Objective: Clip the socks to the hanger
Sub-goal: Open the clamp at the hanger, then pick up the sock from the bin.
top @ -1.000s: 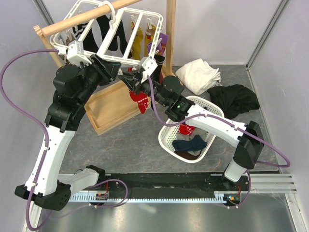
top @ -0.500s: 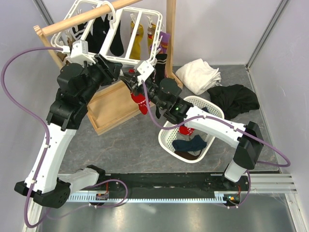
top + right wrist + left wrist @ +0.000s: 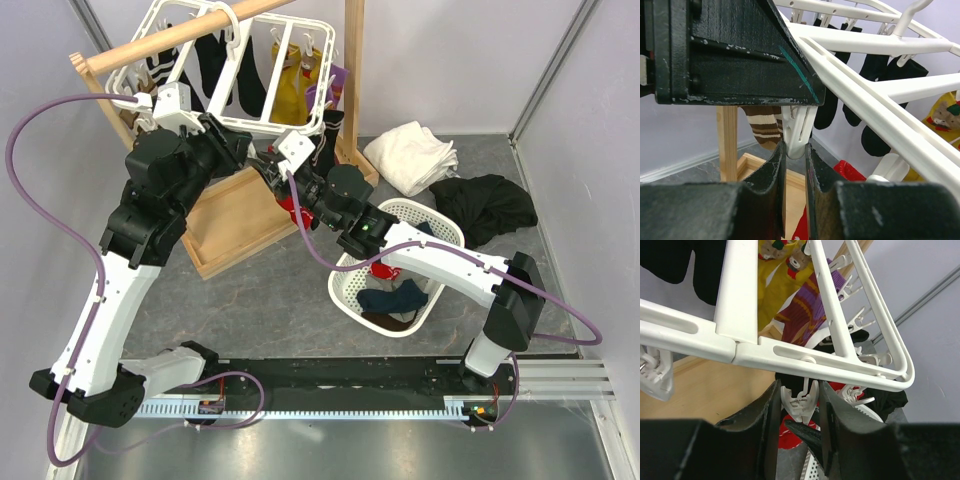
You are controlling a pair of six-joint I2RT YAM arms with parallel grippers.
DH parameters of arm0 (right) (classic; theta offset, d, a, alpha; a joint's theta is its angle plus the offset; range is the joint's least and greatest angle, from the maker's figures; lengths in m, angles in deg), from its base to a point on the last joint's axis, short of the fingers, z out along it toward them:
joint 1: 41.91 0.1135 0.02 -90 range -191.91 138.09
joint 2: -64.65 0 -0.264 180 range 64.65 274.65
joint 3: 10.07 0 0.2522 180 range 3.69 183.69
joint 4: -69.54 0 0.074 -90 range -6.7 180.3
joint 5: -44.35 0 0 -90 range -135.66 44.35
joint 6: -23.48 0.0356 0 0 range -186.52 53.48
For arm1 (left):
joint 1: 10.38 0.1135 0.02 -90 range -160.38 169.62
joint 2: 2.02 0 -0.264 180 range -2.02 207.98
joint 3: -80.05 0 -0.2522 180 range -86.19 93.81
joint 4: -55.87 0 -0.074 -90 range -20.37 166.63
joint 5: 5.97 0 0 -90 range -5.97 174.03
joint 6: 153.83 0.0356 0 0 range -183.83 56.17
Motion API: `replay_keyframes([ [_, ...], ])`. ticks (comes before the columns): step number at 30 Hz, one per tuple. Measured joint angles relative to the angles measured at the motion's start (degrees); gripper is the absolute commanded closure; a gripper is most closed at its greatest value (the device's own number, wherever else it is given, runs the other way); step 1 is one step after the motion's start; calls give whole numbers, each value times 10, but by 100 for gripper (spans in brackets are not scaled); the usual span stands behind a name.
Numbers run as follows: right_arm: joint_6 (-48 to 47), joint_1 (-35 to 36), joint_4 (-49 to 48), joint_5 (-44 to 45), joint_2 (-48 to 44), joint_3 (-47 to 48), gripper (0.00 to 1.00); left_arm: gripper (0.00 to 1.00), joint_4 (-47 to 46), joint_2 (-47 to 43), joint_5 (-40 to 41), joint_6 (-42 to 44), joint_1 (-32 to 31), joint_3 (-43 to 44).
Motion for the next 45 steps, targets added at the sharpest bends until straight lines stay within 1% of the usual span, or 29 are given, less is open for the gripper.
replay_keyframes([
  [3, -2, 0, 2, 1, 0, 0, 94, 72, 0, 1, 5, 3, -3, 0],
  [4, -2, 0, 3, 1, 0, 0, 86, 78, 0, 1, 5, 4, -4, 0],
  [9, 2, 0, 7, 1, -2, 0, 72, 91, 0, 1, 5, 12, -6, 0],
  [10, 4, 0, 9, 1, -4, 0, 65, 96, -1, 1, 5, 13, -6, 0],
  [11, 8, 1, 12, 1, -5, 0, 62, 98, -1, 1, 5, 15, -6, 0],
  [12, 13, 2, 15, 0, -7, 0, 56, 98, -2, 1, 5, 16, -7, 0],
  [14, 20, 5, 26, -3, -13, 0, 49, 98, -7, 1, 5, 24, -8, 0],
  [15, 25, 8, 33, -5, -17, 0, 42, 98, -9, 0, 5, 29, -8, 0],
  [18, 42, 14, 49, -13, -33, -2, 34, 98, -15, 0, 5, 46, -8, 0],
  [21, 60, 19, 66, -17, -53, -5, 28, 98, -19, -1, 3, 67, -8, -2],
  [24, 79, 20, 95, -15, -80, -11, 23, 98, -27, -1, -2, 92, -8, -8],
  [26, 93, 20, 129, -7, -101, -13, 21, 98, -32, -1, -8, 111, -8, -12],
  [33, 150, 7, 290, 45, -178, -18, 15, 98, -50, -6, -18, 160, -8, -29],
  [37, 192, -21, 387, 75, -219, -40, 14, 98, -64, -13, -27, 187, -8, -44],
  [41, 247, -64, 467, 94, -257, -94, 13, 98, -79, -15, -31, 207, -8, -56],
  [45, 289, -111, 534, 104, -268, -134, 13, 98, -85, -15, -32, 216, -8, -67],
])
